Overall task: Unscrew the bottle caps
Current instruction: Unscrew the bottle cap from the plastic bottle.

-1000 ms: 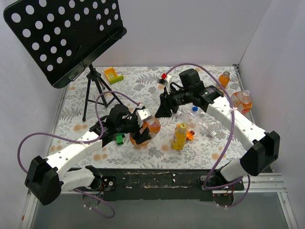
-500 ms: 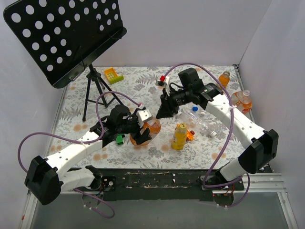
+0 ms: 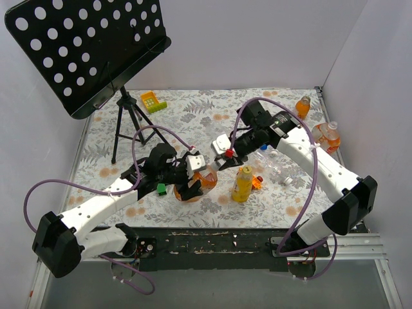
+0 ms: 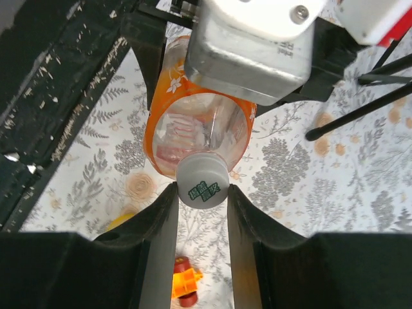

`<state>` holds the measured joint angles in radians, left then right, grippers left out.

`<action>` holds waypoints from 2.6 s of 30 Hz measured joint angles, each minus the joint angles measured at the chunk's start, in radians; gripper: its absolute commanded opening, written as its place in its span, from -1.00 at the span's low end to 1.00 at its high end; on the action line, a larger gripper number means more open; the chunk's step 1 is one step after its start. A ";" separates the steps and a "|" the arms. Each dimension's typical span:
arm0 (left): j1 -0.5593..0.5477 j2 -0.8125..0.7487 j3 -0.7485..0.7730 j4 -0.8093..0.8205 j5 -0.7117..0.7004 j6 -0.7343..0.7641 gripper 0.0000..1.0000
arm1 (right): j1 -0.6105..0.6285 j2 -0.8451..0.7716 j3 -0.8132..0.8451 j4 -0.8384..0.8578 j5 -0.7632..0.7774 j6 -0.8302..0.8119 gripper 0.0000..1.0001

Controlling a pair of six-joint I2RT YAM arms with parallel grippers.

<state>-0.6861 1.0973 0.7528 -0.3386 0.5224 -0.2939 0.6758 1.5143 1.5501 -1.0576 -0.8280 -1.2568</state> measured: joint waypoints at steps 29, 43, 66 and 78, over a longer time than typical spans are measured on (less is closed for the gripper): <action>0.009 -0.038 0.003 -0.013 -0.037 -0.051 -1.00 | -0.124 -0.164 -0.209 0.455 -0.101 0.974 0.37; 0.009 0.026 0.041 -0.005 -0.045 -0.063 -1.00 | -0.069 -0.068 -0.202 0.465 -0.008 1.099 0.18; 0.003 0.017 0.045 -0.005 -0.026 -0.030 -1.00 | -0.065 0.070 0.075 0.073 -0.112 0.456 -0.97; -0.004 -0.003 0.040 -0.100 0.032 0.045 -1.00 | 0.053 0.008 0.042 -0.092 0.006 -0.251 -0.54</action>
<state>-0.6899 1.0939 0.7933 -0.4389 0.5549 -0.2493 0.7288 1.5219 1.5921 -1.1496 -0.8219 -1.5082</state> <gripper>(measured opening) 0.750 0.283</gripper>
